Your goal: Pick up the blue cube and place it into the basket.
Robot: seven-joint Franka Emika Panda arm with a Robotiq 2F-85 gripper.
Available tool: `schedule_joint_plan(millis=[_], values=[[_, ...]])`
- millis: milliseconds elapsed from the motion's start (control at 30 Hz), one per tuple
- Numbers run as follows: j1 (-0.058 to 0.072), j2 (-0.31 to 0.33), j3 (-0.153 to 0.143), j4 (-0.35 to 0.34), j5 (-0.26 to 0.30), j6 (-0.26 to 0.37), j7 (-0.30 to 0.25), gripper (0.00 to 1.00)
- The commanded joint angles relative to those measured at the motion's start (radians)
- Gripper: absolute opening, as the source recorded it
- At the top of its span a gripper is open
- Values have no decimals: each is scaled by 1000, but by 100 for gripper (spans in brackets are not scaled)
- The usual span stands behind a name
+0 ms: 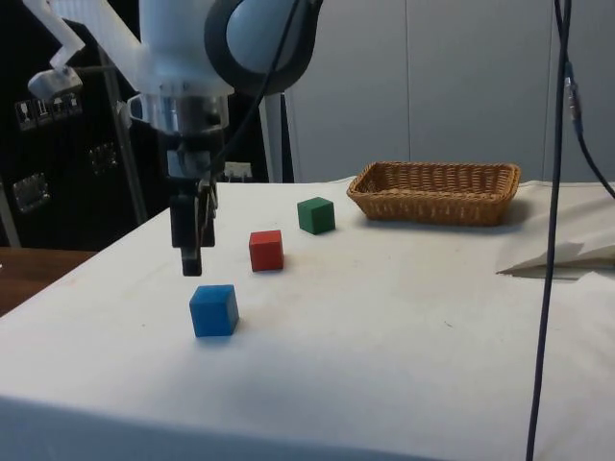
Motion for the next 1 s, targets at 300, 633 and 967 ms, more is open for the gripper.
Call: schedule_joint_plan(millis=[300,633,967], values=[[-1,38,-19,-1,0,37,-25,100],[0,83,-54,-12,-4,112,-50,100],[11,125,-54,-6,-6,162,-41,100]])
